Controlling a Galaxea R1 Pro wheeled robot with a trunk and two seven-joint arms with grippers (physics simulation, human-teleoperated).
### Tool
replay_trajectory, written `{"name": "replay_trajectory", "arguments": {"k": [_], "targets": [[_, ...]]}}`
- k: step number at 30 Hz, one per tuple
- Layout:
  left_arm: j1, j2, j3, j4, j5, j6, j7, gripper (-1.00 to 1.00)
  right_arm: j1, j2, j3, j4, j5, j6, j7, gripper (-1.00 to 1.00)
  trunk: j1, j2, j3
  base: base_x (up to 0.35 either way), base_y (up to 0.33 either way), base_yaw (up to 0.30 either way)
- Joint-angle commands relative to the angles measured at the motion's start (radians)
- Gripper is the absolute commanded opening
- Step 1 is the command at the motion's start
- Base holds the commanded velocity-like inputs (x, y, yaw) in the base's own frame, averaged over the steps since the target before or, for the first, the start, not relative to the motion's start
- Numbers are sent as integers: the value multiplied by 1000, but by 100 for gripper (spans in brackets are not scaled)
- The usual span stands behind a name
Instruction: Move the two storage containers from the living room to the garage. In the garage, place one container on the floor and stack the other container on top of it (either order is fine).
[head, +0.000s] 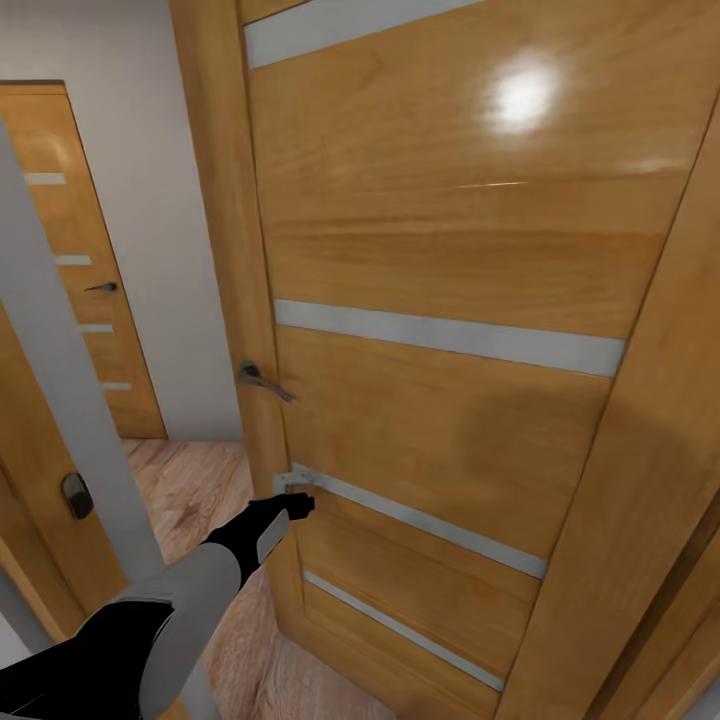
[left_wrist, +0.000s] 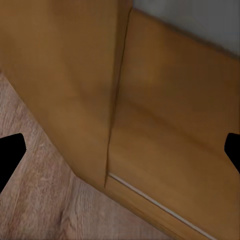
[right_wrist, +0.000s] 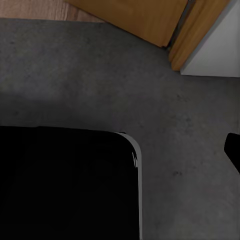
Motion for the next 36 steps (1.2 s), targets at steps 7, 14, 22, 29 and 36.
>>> {"name": "replay_trajectory", "arguments": {"k": [7,14,22,29,36], "targets": [[0,-1,0,-3,10,7,2,100,-1,0,1,1,0,-3,1,100,0,0,-1,22,-1,0],[0,-3,-1,-3,8,9,-2,100,-1,0,1,1,0,-3,1,100,0,0,-1,195,96,0],[0,-4,-2,-3,8,9,2,100,-1,0,1,1,1,-3,1,100,0,0,-1,55,8,0],[0,-5,-3,-3,7,9,3,100,-1,0,1,1,1,-4,1,100,0,0,-1,250,0,0],[-1,-6,-3,-3,8,9,3,100,-1,0,1,1,0,-6,1,100,0,0,-1,25,0,0]]}}
